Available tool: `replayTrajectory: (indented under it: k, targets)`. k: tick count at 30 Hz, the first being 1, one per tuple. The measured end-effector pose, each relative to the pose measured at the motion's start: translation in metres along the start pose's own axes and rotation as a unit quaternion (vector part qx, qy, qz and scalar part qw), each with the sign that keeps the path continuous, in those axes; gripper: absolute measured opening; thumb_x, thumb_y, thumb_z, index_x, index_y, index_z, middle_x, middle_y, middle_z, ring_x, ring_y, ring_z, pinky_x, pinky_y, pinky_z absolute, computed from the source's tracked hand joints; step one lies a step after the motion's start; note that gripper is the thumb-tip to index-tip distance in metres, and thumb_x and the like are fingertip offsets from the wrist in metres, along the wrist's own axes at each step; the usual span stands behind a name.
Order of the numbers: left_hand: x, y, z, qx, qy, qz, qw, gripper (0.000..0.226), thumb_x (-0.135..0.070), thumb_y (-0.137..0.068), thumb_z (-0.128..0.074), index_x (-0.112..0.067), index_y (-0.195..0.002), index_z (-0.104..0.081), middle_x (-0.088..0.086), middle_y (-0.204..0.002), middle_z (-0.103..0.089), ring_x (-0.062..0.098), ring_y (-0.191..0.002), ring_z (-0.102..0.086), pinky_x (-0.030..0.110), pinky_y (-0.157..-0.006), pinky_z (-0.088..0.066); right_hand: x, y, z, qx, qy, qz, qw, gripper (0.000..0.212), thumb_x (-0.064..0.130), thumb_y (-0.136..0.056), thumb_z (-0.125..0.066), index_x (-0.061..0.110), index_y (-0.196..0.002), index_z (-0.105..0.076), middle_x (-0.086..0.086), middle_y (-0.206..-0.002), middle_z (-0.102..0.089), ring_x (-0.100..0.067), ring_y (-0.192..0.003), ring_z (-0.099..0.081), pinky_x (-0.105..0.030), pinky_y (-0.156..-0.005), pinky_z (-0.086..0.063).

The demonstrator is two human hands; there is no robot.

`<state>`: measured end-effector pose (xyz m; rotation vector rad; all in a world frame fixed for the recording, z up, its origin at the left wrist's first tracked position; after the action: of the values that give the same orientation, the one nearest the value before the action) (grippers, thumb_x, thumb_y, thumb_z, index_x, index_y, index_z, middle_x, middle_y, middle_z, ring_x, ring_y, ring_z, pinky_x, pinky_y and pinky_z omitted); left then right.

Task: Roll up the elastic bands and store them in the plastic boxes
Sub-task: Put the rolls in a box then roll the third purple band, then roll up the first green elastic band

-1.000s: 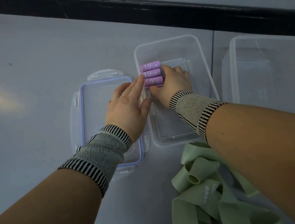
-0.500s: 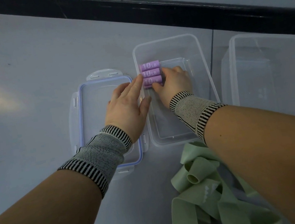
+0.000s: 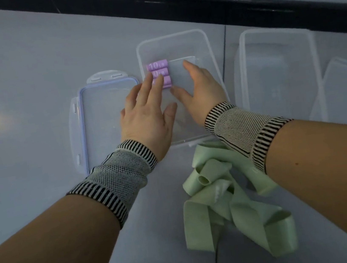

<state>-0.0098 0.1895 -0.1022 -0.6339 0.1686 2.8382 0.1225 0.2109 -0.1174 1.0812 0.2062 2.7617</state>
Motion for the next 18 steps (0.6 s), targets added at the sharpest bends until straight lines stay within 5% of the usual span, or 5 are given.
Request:
replayTrajectory:
  k: [6,11,18]
  targets:
    - [-0.026,0.038,0.004,0.014,-0.012,-0.030,0.999,0.066,-0.051,-0.093,-0.030,-0.023,-0.150,-0.014,-0.004,-0.158,-0.011,0.022,-0.143,-0.011,0.045,-0.111,-0.021,-0.009,0.055,0.032,-0.023,0.007,0.015,1.000,0.063,0.040,-0.094,-0.052,0.021,-0.148,-0.027,-0.002,-0.150,-0.035,-0.015,-0.135,-0.036,-0.022,-0.107,-0.027]
    - [-0.051,0.074,0.011,0.026,0.001,-0.040,0.999,0.075,-0.058,-0.084,-0.021,-0.022,-0.150,-0.016,-0.003,-0.158,-0.014,0.023,-0.143,-0.013,0.046,-0.113,-0.020,-0.008,0.105,0.069,-0.039,0.013,0.030,0.999,0.060,0.038,-0.094,-0.053,0.020,-0.147,-0.030,-0.002,-0.148,-0.038,-0.013,-0.134,-0.037,-0.013,-0.098,-0.021]
    - [-0.090,0.126,0.026,-0.001,0.025,-0.061,0.998,0.062,-0.040,-0.091,-0.051,-0.021,-0.146,-0.028,-0.002,-0.157,-0.018,0.026,-0.140,-0.020,0.041,-0.112,-0.021,-0.019,0.194,0.116,-0.058,0.034,0.009,0.998,0.059,0.035,-0.092,-0.057,0.019,-0.144,-0.035,-0.001,-0.146,-0.040,-0.015,-0.130,-0.042,-0.019,-0.101,-0.027]
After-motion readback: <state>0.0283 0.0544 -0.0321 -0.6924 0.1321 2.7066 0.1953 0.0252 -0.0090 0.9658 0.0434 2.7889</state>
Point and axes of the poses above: each hand's wrist, its own y-axis away from the middle knuckle, its own z-axis out of the back of the hand, x = y × z, the point moved 7 cm from there along -y, towards the middle knuckle
